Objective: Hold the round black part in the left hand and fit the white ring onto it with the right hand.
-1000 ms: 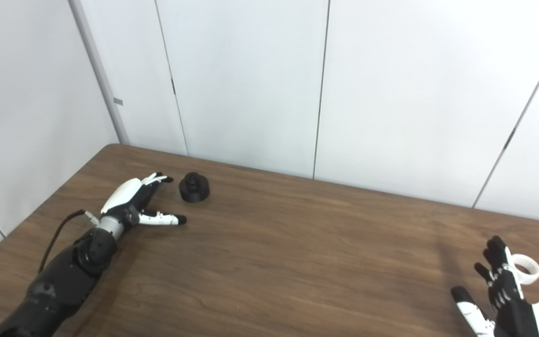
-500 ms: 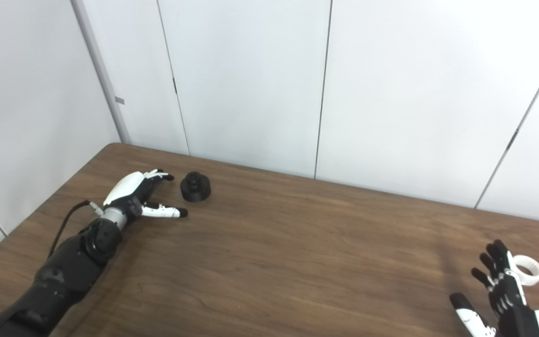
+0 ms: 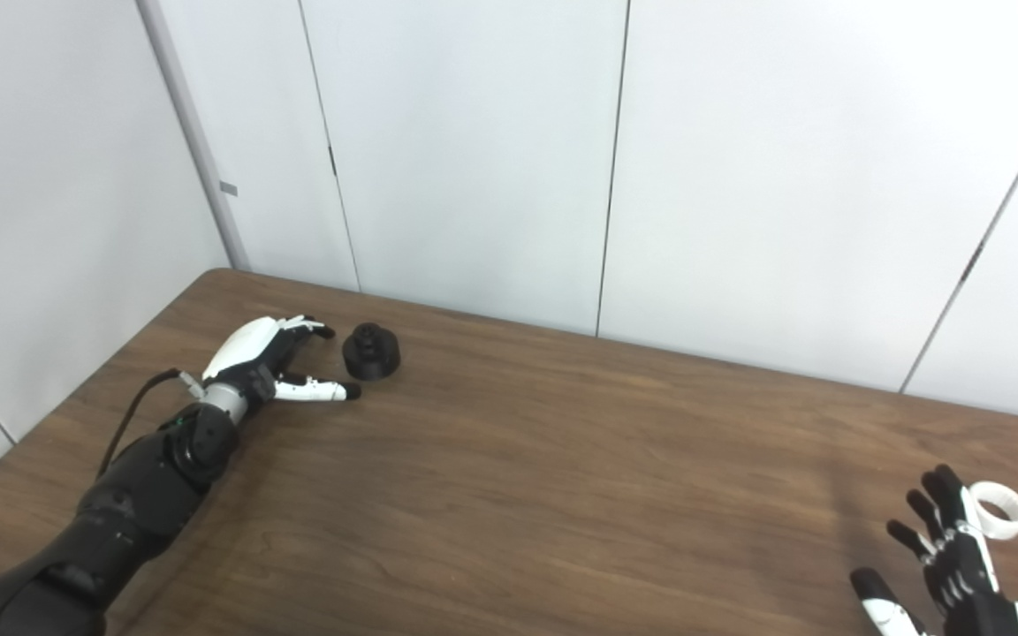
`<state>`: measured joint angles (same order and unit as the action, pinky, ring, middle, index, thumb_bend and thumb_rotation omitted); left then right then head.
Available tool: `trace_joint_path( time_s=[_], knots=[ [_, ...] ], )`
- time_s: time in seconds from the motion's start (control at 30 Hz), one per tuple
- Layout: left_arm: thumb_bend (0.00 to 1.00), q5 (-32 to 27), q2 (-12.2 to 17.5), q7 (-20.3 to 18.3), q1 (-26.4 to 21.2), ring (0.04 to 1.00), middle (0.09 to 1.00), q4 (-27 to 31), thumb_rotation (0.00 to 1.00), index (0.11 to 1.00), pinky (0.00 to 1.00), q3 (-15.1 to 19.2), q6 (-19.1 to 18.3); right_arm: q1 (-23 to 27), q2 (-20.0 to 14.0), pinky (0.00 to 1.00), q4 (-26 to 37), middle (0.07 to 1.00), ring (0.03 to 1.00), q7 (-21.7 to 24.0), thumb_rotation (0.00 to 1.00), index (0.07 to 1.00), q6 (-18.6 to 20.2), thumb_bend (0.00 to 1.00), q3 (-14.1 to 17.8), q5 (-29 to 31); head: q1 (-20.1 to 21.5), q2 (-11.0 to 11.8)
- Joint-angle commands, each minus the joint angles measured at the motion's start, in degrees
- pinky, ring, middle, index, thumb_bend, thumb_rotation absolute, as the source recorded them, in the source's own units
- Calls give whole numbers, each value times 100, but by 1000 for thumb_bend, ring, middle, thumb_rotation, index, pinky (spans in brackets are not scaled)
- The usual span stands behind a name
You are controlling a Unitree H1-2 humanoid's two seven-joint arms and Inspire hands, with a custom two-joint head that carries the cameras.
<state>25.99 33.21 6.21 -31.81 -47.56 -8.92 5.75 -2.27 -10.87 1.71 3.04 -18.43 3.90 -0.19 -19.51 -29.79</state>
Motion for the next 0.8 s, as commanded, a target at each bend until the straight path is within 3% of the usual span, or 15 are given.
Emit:
trace_joint_path(
  time_s=[0.0, 0.17, 0.47, 0.77],
  knots=[
    [1000, 17, 49, -141, -201, 996, 957, -146, 483, 809, 1000, -103, 85, -399, 163, 855, -191, 973, 944, -10, 428, 982, 30, 413, -55, 70, 2, -19],
    [1000, -23, 23, -99, -345, 993, 953, -478, 465, 803, 1000, -181, 331, -442, 193, 876, -89, 975, 958, -36, 418, 985, 96, 407, -63, -4, 42, -47],
    [1000, -75, -57, -113, -495, 1000, 956, -677, 405, 796, 1000, -265, 413, -443, 245, 850, -92, 974, 944, -10, 418, 984, 78, 416, -83, 63, 135, -67],
    [1000, -129, -143, -217, -578, 1000, 961, -694, 408, 802, 1000, -368, 422, -417, 286, 831, -122, 968, 937, -36, 451, 976, 75, 443, -107, -6, 215, -81]
  ],
)
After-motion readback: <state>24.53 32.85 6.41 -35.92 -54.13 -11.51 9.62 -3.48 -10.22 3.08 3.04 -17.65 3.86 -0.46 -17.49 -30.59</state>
